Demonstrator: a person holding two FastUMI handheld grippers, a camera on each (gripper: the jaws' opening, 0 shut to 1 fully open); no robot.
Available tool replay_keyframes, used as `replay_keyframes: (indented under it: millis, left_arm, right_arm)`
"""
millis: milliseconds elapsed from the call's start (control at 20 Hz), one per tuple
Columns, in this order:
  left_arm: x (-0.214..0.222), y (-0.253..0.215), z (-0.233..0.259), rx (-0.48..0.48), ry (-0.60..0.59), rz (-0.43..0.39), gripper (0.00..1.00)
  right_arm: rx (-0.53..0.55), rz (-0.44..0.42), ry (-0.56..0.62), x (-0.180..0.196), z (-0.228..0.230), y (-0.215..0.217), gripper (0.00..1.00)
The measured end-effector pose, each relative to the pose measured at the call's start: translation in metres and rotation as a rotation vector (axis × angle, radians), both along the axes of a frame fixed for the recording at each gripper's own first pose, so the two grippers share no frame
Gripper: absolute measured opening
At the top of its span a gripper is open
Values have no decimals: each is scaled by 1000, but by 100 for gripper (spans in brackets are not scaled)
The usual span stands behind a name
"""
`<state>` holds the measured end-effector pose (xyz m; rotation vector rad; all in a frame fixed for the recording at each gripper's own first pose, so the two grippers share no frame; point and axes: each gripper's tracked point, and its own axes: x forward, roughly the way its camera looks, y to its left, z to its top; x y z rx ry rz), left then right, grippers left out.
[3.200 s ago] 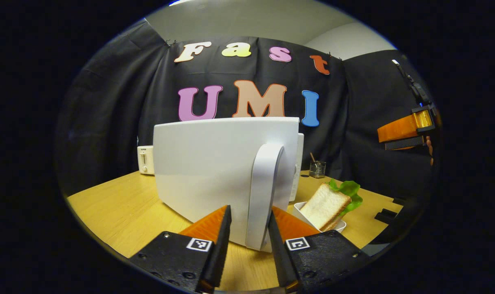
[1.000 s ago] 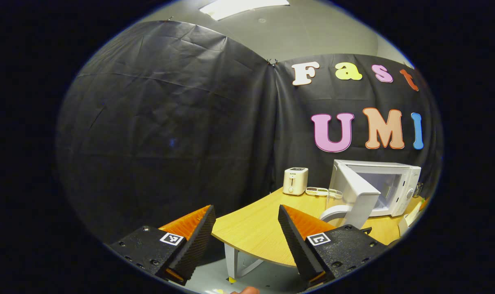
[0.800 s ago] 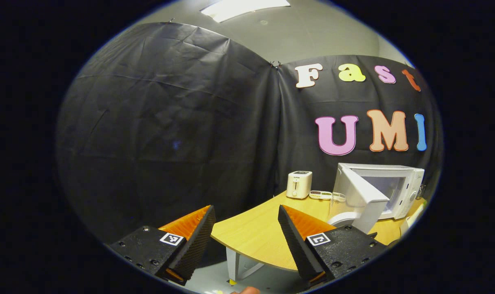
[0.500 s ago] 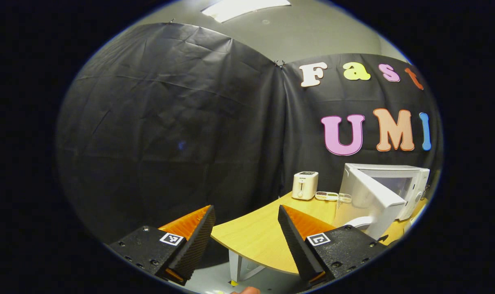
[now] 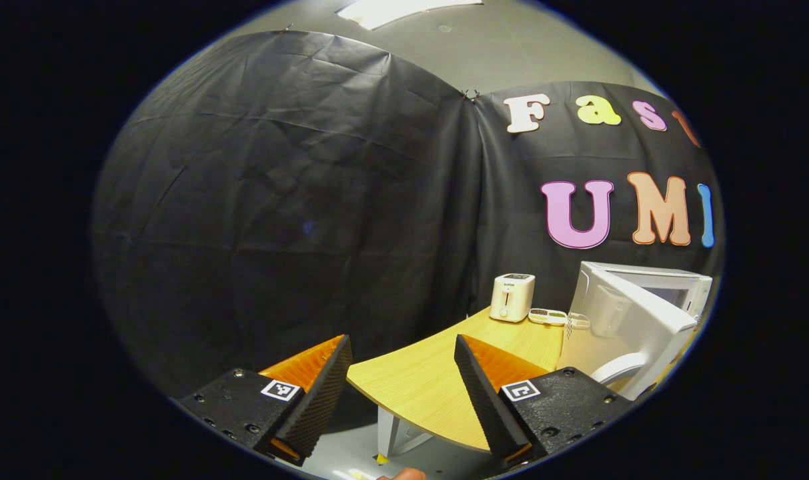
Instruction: Open the microwave oven with the left hand, put the food in, and close the microwave oven.
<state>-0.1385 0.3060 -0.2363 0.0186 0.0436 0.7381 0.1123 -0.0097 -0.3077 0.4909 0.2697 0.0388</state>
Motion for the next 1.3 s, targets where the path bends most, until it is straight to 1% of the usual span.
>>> replay_keyframes:
  millis: [100,150,200,250,300,350,400,450,500,550,600,650,700,750,800,850,1000,1150,1200,1250,1300]
  left_arm:
    - [1,3,-5,-8,10,8,94]
    - [1,5,-7,-10,14,14,90]
    - [3,6,-10,-15,20,22,90]
    - [4,9,-13,-19,23,31,90]
    - [3,13,-14,-23,24,35,90]
    - [2,14,-15,-27,22,35,94]
    - [2,13,-18,-32,27,33,90]
    - [2,14,-20,-34,35,33,94]
    - [2,16,-20,-32,37,34,90]
    - [1,16,-20,-33,38,31,94]
    - [2,17,-21,-34,37,26,90]
    - [3,17,-21,-37,38,21,94]
    - [3,17,-23,-39,42,16,94]
    - [4,17,-25,-43,48,10,94]
    - [4,18,-26,-47,53,6,94]
    - [5,20,-28,-52,57,6,94]
    - [4,27,-34,-65,65,16,94]
    - [3,33,-42,-80,81,29,94]
    - [4,36,-44,-85,82,33,94]
    - [5,35,-46,-92,86,25,90]
    - [7,34,-49,-100,89,17,90]
  right_arm:
    - [44,-27,-72,2,10,17,35]
    - [44,-30,-97,5,13,25,35]
    - [55,-46,-131,5,15,36,35]
    - [70,-67,-175,7,23,44,28]
    - [87,-90,-219,8,30,53,27]
    - [105,-116,-265,12,37,62,27]
    - [124,-140,-299,16,41,71,27]
    - [147,-157,-324,20,43,81,27]
    - [183,-165,-342,26,44,94,27]
    - [224,-162,-345,33,44,108,27]
    - [258,-159,-344,39,42,123,27]
    - [283,-159,-337,45,40,135,27]
    - [305,-162,-330,53,37,146,27]
    - [317,-167,-317,61,34,156,34]
    - [324,-169,-294,70,29,167,34]
    - [321,-171,-271,80,23,177,34]
    - [249,-212,-177,117,-1,194,35]
    - [252,-209,-76,154,-26,211,35]
    - [246,-208,-58,162,-31,214,35]
    - [227,-215,-61,172,-35,213,35]
    - [207,-231,-63,180,-39,212,35]
